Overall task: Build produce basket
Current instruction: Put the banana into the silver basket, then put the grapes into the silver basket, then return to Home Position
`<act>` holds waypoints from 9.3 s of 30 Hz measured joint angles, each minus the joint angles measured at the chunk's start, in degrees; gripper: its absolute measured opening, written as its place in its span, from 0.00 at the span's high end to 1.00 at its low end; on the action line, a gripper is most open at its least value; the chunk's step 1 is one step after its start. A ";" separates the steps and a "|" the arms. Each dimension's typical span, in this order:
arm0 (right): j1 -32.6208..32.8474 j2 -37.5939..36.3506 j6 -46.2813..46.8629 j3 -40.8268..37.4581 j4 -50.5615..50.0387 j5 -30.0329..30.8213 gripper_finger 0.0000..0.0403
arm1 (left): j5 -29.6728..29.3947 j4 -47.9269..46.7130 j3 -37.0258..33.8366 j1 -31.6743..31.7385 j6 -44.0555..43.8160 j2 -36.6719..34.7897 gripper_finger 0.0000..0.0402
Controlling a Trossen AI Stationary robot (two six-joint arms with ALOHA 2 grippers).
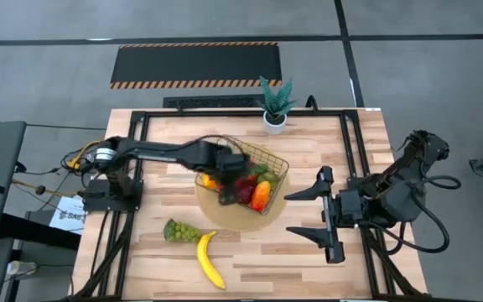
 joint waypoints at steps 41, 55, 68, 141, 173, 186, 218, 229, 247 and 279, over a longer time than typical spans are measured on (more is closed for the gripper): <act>0.44 0.00 7.10 0.00 -1.66 -0.48 0.23 | 9.43 44.84 -39.54 -33.25 16.39 -7.81 0.41; 0.44 0.00 6.99 0.01 -1.92 -0.48 0.23 | 11.97 47.70 -40.98 -33.04 18.25 -1.98 0.48; 0.31 0.00 6.99 0.02 -1.92 -0.48 0.23 | 12.62 44.76 -34.26 -32.27 8.49 -1.56 0.78; -3.57 -0.22 4.98 0.04 -5.99 -0.44 0.23 | 5.06 15.15 -38.14 -28.65 -14.06 -20.56 0.27; -5.75 -0.24 4.79 0.02 -5.99 -0.46 0.23 | 9.01 25.46 -45.02 -28.66 -17.83 -20.43 0.71; -5.70 -1.24 1.96 -0.07 -6.10 -0.47 0.23 | -10.85 16.41 -21.44 -13.92 -4.28 -24.43 0.72; -7.58 -4.00 0.48 0.04 -13.19 -0.37 0.23 | -4.86 20.94 -12.13 11.55 39.75 -3.29 0.52; -9.72 -5.83 0.28 0.04 -13.36 -0.38 0.23 | -5.63 18.55 -5.38 9.21 32.02 -3.29 0.17; -12.96 -31.26 -0.86 -3.35 -26.59 2.78 0.23 | 7.45 14.25 11.68 12.34 15.60 -22.83 0.13; -19.97 -77.91 15.56 -71.65 -4.59 3.43 0.23 | -9.26 49.00 -80.59 12.32 -15.63 -98.11 0.13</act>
